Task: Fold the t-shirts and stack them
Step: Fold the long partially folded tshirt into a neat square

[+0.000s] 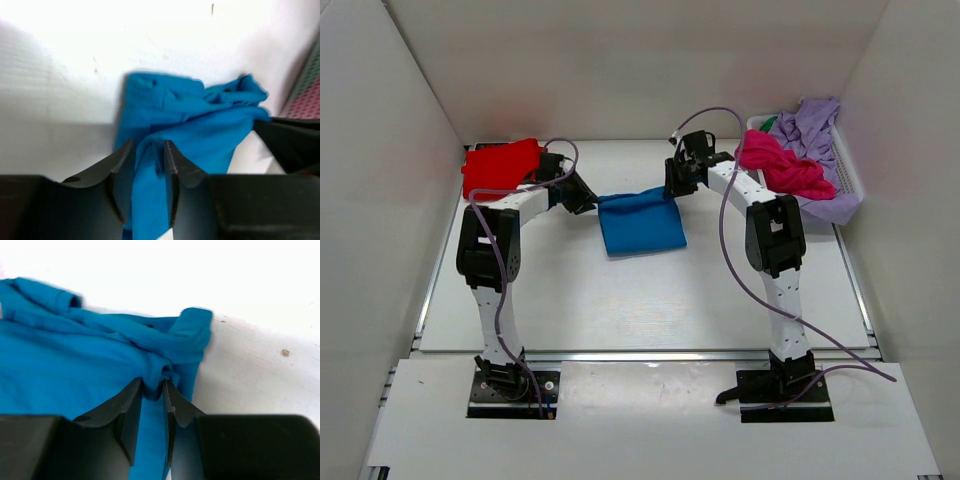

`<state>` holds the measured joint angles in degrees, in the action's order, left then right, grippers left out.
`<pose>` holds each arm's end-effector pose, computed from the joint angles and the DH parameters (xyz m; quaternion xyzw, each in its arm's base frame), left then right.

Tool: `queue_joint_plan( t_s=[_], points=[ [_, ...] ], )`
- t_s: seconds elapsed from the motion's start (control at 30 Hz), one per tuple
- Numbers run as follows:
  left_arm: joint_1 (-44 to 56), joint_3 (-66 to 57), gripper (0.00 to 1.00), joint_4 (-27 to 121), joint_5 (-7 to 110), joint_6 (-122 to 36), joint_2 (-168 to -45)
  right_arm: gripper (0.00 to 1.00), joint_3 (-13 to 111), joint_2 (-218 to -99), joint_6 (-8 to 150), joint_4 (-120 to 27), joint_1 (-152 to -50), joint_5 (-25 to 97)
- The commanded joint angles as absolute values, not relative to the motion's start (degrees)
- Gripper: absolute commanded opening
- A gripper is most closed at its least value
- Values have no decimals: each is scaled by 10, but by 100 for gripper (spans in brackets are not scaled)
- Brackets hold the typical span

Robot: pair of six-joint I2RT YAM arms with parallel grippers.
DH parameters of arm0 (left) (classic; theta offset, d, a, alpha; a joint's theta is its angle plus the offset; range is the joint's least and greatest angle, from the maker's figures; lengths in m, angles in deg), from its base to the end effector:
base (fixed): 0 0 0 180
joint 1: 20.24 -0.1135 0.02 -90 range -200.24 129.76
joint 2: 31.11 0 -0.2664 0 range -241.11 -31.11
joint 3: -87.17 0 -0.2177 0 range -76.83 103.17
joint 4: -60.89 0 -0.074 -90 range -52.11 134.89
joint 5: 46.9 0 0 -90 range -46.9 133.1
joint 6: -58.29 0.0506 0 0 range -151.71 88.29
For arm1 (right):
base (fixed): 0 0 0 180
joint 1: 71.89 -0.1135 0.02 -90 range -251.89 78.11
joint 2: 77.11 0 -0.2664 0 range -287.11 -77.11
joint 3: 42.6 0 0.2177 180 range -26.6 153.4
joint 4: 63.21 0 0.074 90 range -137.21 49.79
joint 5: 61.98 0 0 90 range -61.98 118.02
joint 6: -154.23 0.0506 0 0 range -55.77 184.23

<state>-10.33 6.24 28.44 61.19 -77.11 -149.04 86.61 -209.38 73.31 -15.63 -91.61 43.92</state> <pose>0.4180 -0.0890 0.1832 -0.2344 0.9033 -0.2832 0.2209 0.4607 0.1799 0.2042 -0.1328 0.9242 0.2091 0.2907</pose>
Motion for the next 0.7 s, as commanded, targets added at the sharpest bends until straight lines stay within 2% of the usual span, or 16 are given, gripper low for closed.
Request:
queue_joint_plan(
  t_s=[0.0, 0.2, 0.4, 0.47, 0.5, 0.53, 0.57, 0.6, 0.67],
  points=[
    [-121, 19, 42, 443, 653, -842, -1479, 23, 821, -2043, 772, -298, -901, 428],
    [-139, 28, 46, 546, 671, -859, -1488, 29, 789, -2024, 785, -370, -885, 421],
    [-137, -29, 47, 595, 691, -808, -1433, 63, 741, -1972, 773, -435, -875, 423],
    [-136, -48, 47, 597, 703, -794, -1416, 67, 751, -1966, 771, -428, -872, 425],
    [-130, -50, 46, 577, 703, -777, -1414, 62, 753, -1966, 772, -423, -869, 427],
    [-125, -56, 44, 569, 699, -769, -1405, 50, 754, -1964, 774, -414, -869, 421],
    [-121, -73, 45, 567, 699, -758, -1394, 30, 749, -1961, 773, -407, -872, 427],
    [-118, -101, 44, 582, 701, -754, -1377, 23, 741, -1956, 773, -404, -874, 427],
    [-112, -136, 44, 596, 699, -745, -1348, 0, 716, -1940, 764, -401, -871, 429]
  ],
)
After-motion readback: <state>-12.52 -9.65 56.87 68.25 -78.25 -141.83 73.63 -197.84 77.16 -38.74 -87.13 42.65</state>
